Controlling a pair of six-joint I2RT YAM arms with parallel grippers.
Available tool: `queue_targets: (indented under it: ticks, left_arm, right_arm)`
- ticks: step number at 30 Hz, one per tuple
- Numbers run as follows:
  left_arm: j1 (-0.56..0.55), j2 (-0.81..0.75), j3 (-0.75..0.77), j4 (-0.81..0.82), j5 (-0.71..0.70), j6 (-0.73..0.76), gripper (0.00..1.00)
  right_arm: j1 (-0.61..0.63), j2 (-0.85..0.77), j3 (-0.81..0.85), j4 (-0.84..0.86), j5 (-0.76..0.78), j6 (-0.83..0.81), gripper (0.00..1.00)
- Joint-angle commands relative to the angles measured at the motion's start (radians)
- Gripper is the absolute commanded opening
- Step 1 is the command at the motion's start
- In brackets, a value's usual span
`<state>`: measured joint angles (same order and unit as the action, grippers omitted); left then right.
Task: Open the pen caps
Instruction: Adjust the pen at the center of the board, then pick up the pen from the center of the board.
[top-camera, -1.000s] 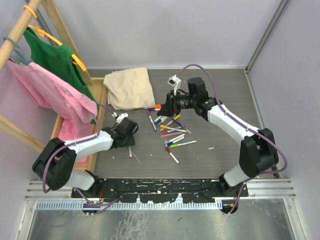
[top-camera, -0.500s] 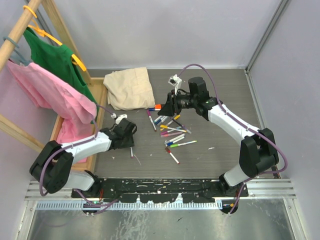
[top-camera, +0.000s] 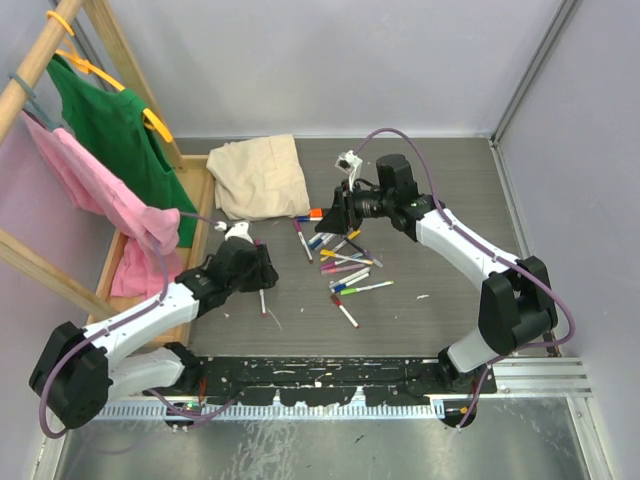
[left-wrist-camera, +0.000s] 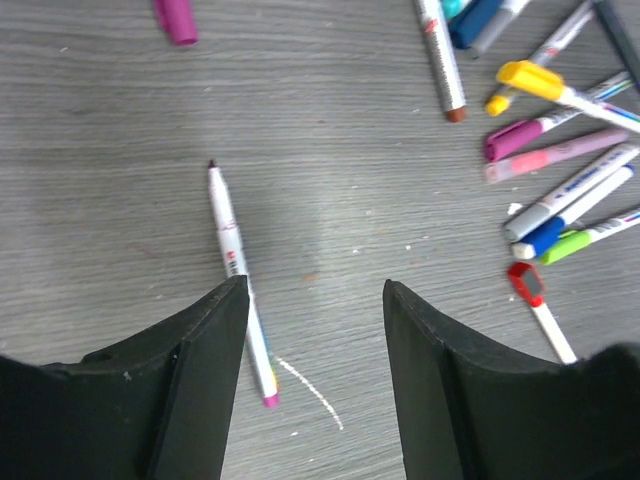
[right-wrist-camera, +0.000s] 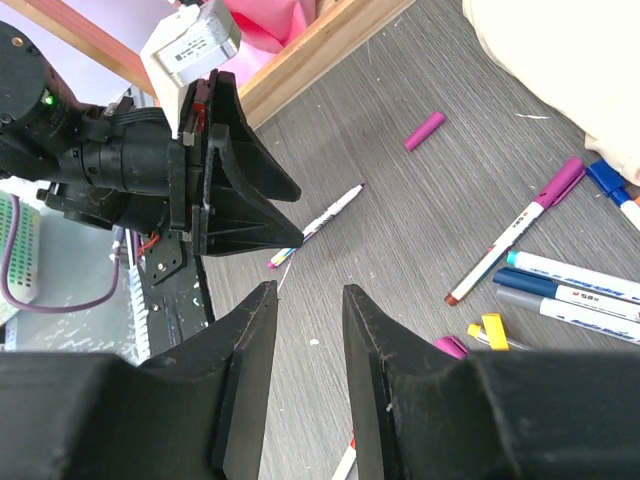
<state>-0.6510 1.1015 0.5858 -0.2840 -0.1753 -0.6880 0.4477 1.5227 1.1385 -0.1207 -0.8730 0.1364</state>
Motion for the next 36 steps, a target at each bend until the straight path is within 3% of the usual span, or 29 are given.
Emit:
queue_targets:
  ticks: [1,5,9,13,19,36]
  left_arm:
    - [-0.003,-0.028,-0.032,0.246,0.066,0.014,0.60]
    - [-0.001,0.006,-0.041,0.406,0.109,0.007,0.71]
    - [0.001,0.103,0.035,0.411,0.106,0.011,0.72]
    - [0.005,0.233,0.161,0.316,0.029,-0.010,0.70]
    - [0.006,0.419,0.360,0.037,-0.177,-0.082,0.64]
    - [-0.036,0.728,0.711,-0.202,-0.255,-0.132,0.60]
  right_arm:
    - [-0.007,-0.027,0.020,0.015,-0.022,-0.056,0.39]
    - [-0.013,-0.026,0.031,-0.013,-0.018,-0.096,0.39]
    - [-0.020,-0.028,0.049,-0.051,0.007,-0.138,0.39]
    - [-0.037,-0.035,0.055,-0.069,0.025,-0.159,0.39]
    - [-0.066,-0.025,0.062,-0.091,0.032,-0.177,0.40]
    - [-0.071,-0.006,0.068,-0.100,0.032,-0.184,0.40]
